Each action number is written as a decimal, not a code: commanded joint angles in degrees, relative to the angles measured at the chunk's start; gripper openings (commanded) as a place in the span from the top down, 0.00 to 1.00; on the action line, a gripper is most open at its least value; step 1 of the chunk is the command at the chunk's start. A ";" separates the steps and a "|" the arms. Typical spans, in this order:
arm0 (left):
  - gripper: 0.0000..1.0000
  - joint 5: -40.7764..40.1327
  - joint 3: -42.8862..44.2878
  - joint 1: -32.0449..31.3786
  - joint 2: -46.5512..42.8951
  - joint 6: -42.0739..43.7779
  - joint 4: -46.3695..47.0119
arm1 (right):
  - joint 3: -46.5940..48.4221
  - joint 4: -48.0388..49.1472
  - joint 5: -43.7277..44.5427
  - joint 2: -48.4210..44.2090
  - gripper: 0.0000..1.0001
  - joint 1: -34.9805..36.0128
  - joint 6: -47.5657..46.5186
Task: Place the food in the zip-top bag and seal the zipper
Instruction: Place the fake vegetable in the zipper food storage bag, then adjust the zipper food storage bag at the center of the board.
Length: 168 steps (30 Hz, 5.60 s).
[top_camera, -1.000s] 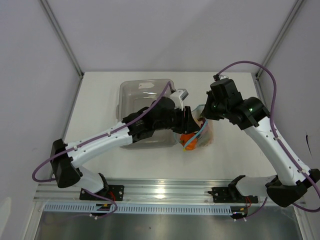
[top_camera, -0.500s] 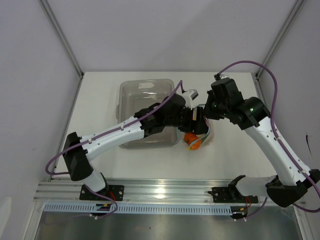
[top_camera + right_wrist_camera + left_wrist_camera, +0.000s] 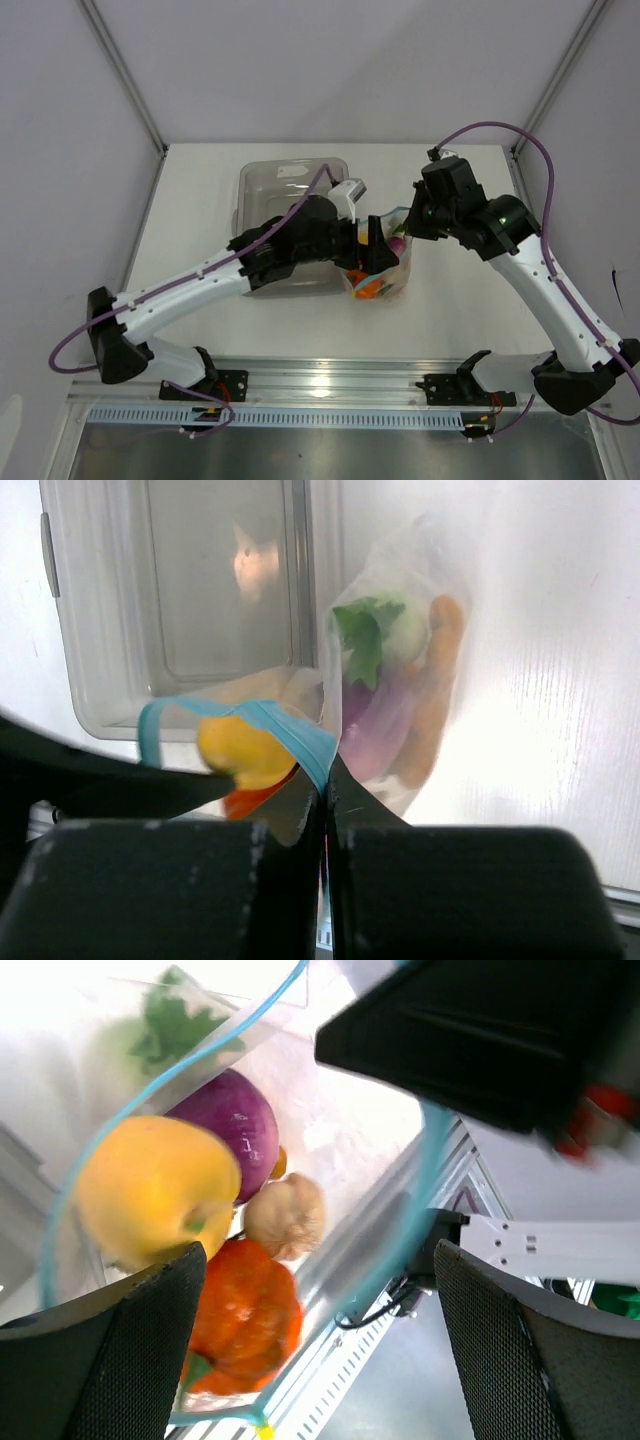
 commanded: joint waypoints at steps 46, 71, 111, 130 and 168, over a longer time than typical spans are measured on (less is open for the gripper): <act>1.00 11.43 -13.85 6.67 -5.00 7.20 11.95 | -4.51 3.00 -1.03 -4.20 0.86 0.16 -2.49; 0.99 15.57 -6.39 6.58 -0.96 0.95 11.96 | -12.43 -13.07 4.32 -14.48 0.50 6.05 5.06; 0.99 14.42 0.73 6.84 2.73 -0.11 7.30 | -31.93 -14.15 -4.98 -30.66 1.00 6.49 19.57; 0.99 23.05 -0.48 1.74 -0.18 2.71 3.79 | -12.72 -11.44 5.57 -18.96 1.00 4.56 7.62; 0.99 21.11 6.19 3.42 -1.74 0.78 0.96 | 4.37 -8.43 -1.64 -11.49 1.00 -0.19 -1.09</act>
